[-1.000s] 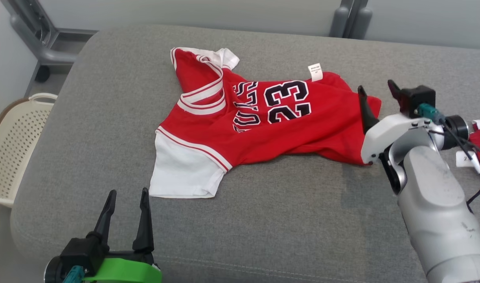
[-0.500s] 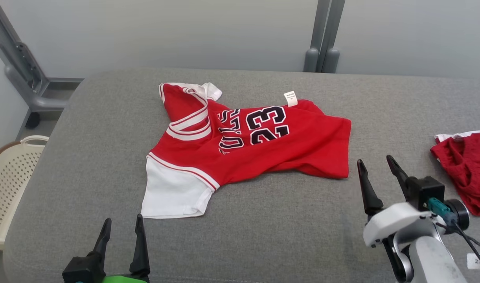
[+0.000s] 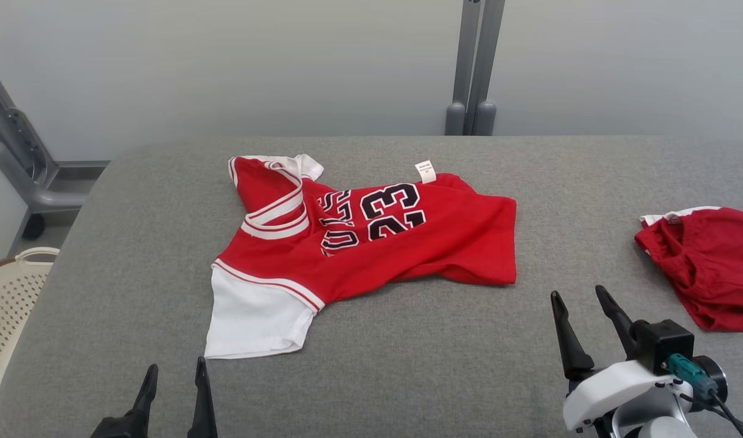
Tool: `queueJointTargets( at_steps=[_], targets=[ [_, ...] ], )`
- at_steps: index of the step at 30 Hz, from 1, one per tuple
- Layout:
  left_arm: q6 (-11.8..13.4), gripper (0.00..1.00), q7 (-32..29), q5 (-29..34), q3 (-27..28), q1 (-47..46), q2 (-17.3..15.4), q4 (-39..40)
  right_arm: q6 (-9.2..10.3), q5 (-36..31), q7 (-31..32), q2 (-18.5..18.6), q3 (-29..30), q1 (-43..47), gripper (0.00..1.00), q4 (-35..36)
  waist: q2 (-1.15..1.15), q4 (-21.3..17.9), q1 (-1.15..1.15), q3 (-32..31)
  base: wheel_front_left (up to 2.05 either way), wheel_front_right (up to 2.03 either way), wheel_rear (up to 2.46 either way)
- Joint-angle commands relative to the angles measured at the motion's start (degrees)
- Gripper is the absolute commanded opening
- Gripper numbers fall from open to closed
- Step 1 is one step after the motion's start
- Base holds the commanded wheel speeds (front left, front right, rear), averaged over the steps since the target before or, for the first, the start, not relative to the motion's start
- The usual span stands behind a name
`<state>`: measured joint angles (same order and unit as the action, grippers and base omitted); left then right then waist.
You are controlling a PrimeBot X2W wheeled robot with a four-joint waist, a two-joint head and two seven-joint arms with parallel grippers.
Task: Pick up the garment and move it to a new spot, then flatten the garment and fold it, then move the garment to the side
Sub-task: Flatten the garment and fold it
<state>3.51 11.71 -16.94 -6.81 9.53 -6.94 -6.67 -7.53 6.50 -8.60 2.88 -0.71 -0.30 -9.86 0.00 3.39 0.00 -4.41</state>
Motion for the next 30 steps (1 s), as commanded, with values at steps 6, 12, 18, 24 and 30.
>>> queueJointTargets(
  at_steps=[6, 12, 18, 24, 30],
  targets=[
    [-1.4, 1.0, 0.57, -0.76, 0.1, 0.92, -1.7, -1.96, 0.09, -0.11, -0.6, 0.07, -1.11, 2.42, 1.0, 0.32, 0.0, -1.33, 0.0, -0.91, 0.0, 0.0, 0.0],
    [-1.48, 1.0, 0.86, -0.88, -0.14, 0.89, -2.36, -2.75, 0.09, -0.55, -0.54, 0.06, -1.05, 3.38, 1.0, 0.22, 0.0, -2.09, 0.0, -1.14, 0.0, 0.0, 0.0],
    [-1.32, 1.0, 0.09, -0.98, -0.57, 0.32, -2.61, -2.55, 0.09, -0.64, -0.38, 0.06, -1.24, 2.74, 1.0, 0.5, 0.0, -2.25, 0.0, -0.87, 0.0, 0.0, 0.0],
    [-1.47, 1.0, -3.49, -2.5, -0.65, -1.23, -2.74, -3.81, 0.09, -0.8, -0.03, 0.05, -1.2, 2.4, 1.0, 0.75, 0.0, -2.26, 0.0, -0.43, 0.0, 0.0, 0.0],
    [-2.19, 1.0, -10.07, -3.16, -1.56, -6.13, -3.79, -8.56, 0.09, -1.21, 0.11, 0.04, -1.36, 2.02, 1.0, 1.17, 0.0, -2.21, 0.0, 0.16, 0.0, 0.0, 0.0]
  ],
)
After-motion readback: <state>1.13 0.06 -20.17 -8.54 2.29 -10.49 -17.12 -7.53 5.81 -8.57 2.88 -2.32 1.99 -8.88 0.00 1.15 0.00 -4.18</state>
